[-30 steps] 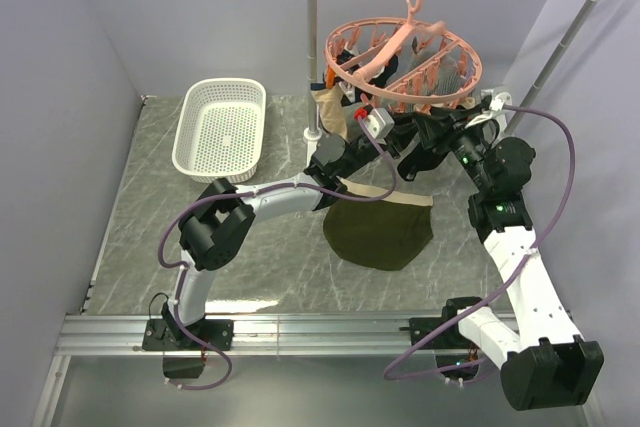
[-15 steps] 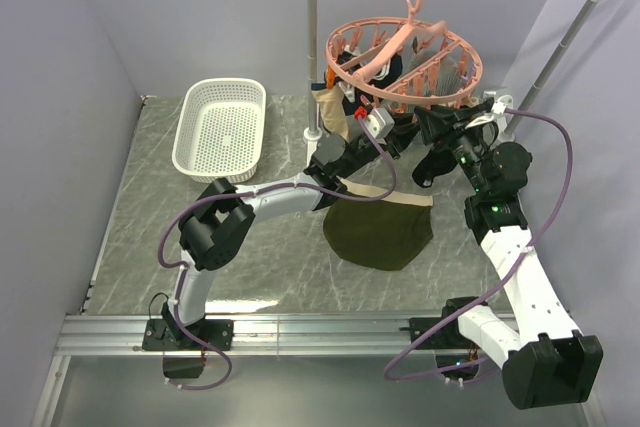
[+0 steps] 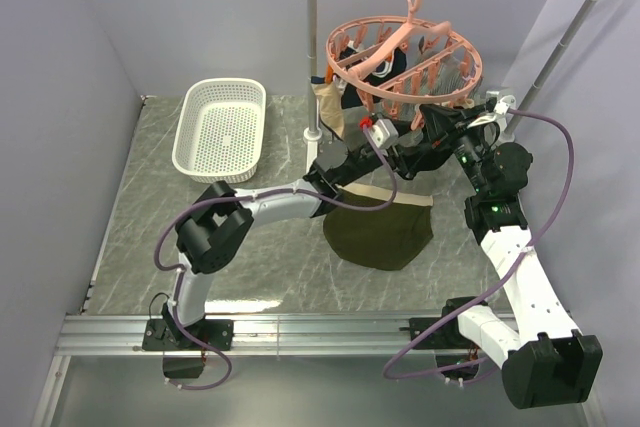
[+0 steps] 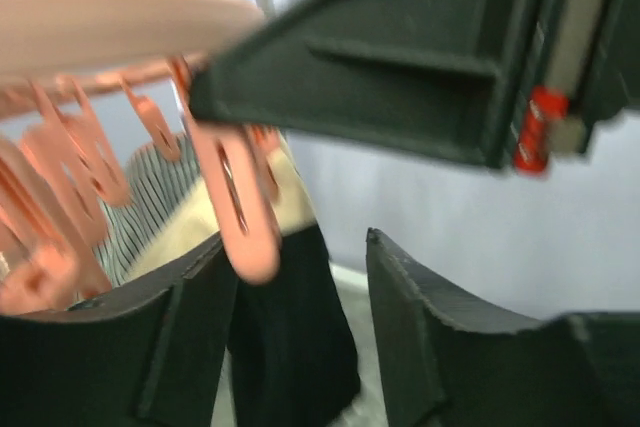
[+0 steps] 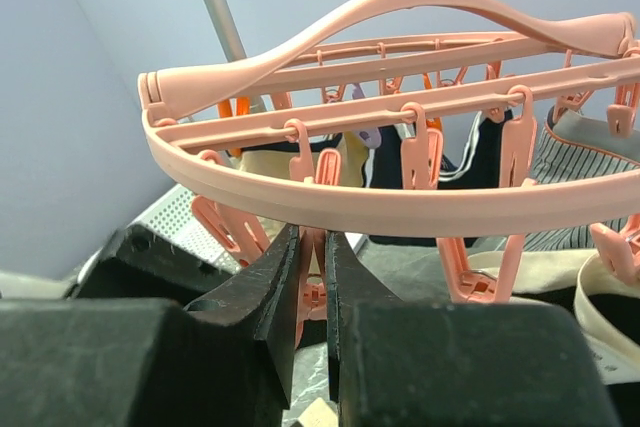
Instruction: Clip the underwear to the hanger
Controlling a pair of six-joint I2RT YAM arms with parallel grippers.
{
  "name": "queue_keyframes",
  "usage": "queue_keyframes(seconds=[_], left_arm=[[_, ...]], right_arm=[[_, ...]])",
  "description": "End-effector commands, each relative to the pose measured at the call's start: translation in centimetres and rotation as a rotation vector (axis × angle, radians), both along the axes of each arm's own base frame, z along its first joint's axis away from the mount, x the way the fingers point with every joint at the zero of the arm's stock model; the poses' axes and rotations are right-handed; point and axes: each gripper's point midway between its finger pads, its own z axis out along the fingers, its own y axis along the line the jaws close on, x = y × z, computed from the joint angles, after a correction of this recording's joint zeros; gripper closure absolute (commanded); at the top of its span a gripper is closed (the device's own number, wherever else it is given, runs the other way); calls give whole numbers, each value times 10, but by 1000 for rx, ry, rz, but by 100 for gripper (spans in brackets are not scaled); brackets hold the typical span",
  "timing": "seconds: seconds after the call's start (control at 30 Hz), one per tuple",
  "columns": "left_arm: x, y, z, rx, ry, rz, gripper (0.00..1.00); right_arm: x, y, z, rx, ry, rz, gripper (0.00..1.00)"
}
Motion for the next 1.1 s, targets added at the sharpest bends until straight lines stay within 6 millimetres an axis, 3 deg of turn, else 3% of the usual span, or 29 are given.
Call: queue_keyframes(seconds=[0.0,0.03,0.17,0.2,0.23,0.3,0.37,0.43,0.5,0.53,0.57,0.67,0.7,0.73,0.8,0.87,0.97,1.07], left_arm=[[-20,17,34,-35,-40,-21,40],[-23,23,40,-37,-39,-21,39],[-36,47,4,81,29,-56,37],[-45,56,11,96,22,-78,37],[-59,57,-23,208,66,-158,39],[-75,72,-33,277,54,-254,39],[-90,79,-70,390,130,-351,40],[-93,78,-91,464,159,-377,43],[-88,75,-127,558,216,-376,44],[-82,73,-132,576,217,-357,43],[-76,70,-157,630,250,-341,43],[-58,60,-177,700,265,-308,44],[-53,62,-203,764,320,-295,44],[-46,58,-202,776,309,-281,44],[-36,59,-226,848,317,-243,43],[-27,60,-237,906,323,-216,42],[-21,71,-272,1028,378,-182,41],[-23,85,-291,1118,396,-163,41]], right_arm=[[-2,0,11,0,-35,-3,100],[-1,-1,11,1,-32,-6,100],[0,-2,13,-3,-25,-18,100],[0,-2,14,-5,-24,-19,100],[0,-2,14,-6,-22,-19,100],[1,-3,16,-6,-16,-23,100],[2,-3,14,-7,-4,-23,100],[3,-2,15,-7,5,-20,100],[4,-2,15,-7,5,-20,100],[4,-3,16,-6,5,-21,100],[5,-4,13,-6,13,-29,100],[5,-4,13,-7,16,-28,100],[5,-4,13,-6,17,-31,100],[6,-4,11,-9,25,-28,100],[6,-4,13,-10,23,-31,100],[7,-4,12,-14,26,-29,100],[8,-3,11,-13,30,-26,100],[8,-3,10,-12,30,-24,100]])
